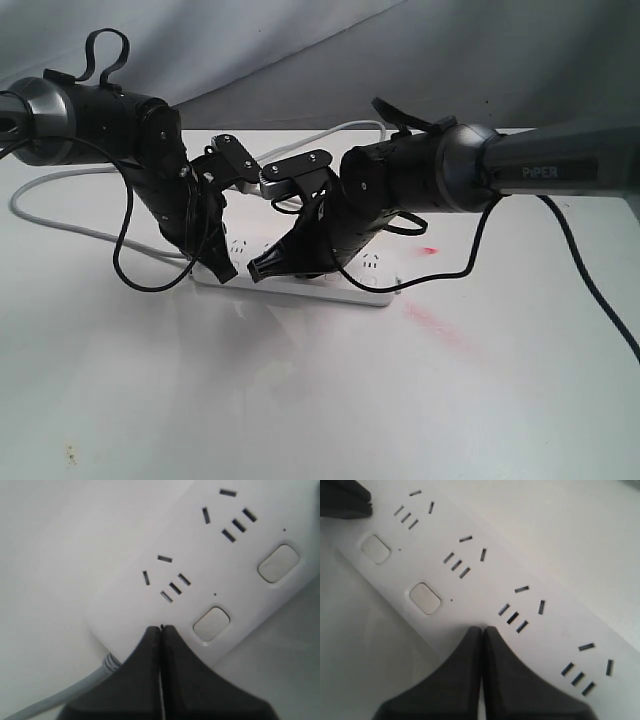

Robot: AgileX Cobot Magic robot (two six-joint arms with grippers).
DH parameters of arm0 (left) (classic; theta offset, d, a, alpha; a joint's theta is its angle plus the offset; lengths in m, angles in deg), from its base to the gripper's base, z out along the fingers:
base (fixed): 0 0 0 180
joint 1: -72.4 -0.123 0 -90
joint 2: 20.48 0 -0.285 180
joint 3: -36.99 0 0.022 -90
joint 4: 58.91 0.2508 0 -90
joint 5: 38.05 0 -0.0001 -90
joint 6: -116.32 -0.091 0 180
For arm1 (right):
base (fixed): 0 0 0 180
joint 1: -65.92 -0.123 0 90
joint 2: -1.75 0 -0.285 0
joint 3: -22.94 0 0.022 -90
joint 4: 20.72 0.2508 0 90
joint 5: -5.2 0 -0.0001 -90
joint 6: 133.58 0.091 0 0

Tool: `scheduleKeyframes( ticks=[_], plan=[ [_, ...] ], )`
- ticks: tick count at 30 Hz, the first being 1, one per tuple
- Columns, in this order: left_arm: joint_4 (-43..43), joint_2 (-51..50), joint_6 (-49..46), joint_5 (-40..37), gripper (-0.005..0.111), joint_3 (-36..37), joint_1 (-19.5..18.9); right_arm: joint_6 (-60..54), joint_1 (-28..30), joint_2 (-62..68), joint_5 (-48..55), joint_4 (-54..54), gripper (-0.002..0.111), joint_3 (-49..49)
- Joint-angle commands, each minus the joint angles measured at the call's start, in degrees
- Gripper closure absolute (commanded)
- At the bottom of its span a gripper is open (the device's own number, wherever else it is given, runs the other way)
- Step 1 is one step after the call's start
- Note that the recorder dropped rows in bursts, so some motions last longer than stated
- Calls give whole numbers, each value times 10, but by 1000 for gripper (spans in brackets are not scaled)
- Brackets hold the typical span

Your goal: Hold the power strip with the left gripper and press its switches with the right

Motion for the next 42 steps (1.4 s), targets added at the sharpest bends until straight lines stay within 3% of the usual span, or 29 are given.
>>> scheduleKeyframes(
  ticks=[1, 10, 18, 27, 33, 42],
  plan=[
    [-1, -10, 5, -14, 107, 3, 1, 0, -5, 28, 88, -30, 108, 18],
    [-1, -10, 5, -15, 107, 3, 1, 2, -5, 19, 73, -34, 108, 18],
    [-1, -10, 5, -15, 107, 3, 1, 5, -4, -89, 33, -43, 108, 18],
    [-1, -10, 5, -13, 107, 3, 1, 136, -4, -174, 101, -218, 108, 25],
    [-27, 20, 7, -3, 107, 3, 1, 277, -4, -241, 119, -376, 108, 102],
    [-71, 163, 41, -1, 107, 15, -3, 317, 16, -414, 128, -381, 108, 203]
  ],
)
